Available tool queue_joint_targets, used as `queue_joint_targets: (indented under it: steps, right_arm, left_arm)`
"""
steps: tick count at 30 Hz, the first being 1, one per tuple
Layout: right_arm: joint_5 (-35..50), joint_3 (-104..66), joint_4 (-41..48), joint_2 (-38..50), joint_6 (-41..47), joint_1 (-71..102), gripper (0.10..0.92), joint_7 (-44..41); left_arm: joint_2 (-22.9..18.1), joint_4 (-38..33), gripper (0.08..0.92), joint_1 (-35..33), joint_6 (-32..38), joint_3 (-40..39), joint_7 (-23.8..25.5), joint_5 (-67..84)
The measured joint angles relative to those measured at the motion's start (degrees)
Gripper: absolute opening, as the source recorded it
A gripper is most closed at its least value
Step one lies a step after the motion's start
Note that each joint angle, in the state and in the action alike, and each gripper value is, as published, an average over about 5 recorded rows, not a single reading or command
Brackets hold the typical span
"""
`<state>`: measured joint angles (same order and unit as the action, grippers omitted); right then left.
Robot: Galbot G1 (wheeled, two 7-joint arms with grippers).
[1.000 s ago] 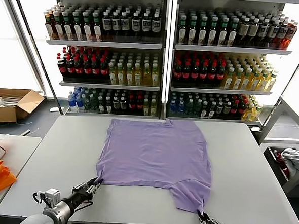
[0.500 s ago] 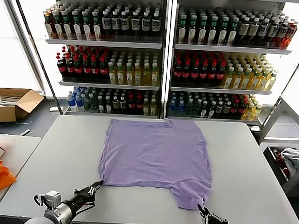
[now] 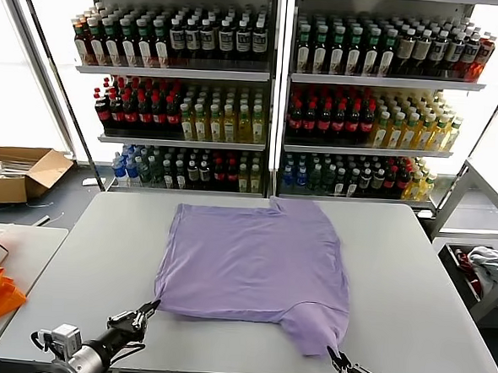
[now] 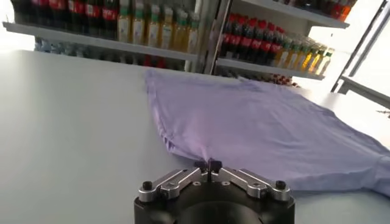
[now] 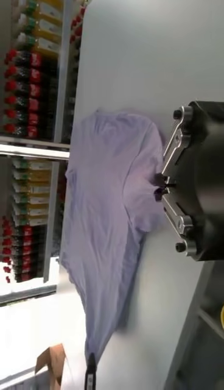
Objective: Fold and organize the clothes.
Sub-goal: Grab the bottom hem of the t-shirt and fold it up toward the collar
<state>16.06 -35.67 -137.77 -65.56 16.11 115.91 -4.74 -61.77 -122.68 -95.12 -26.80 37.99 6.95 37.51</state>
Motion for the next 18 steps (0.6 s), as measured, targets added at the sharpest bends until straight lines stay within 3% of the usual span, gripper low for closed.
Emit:
queue_joint_targets:
  steps: [9,18]
  right_arm:
    - [0.71,-1.21,-2.17,-0.56,-6.72,3.85,0.107,0.68]
    - [3.03,1.1,0.71,-1.08,-8.33,-5.25,0.107,3.29]
  left_arm:
    - [-0.4,-5.5,0.088,-4.62,-0.6,2.25,-0.64,-1.23]
    - [0.46,-5.58,0.088,-1.29,-0.76,1.96,-1.09,-0.37]
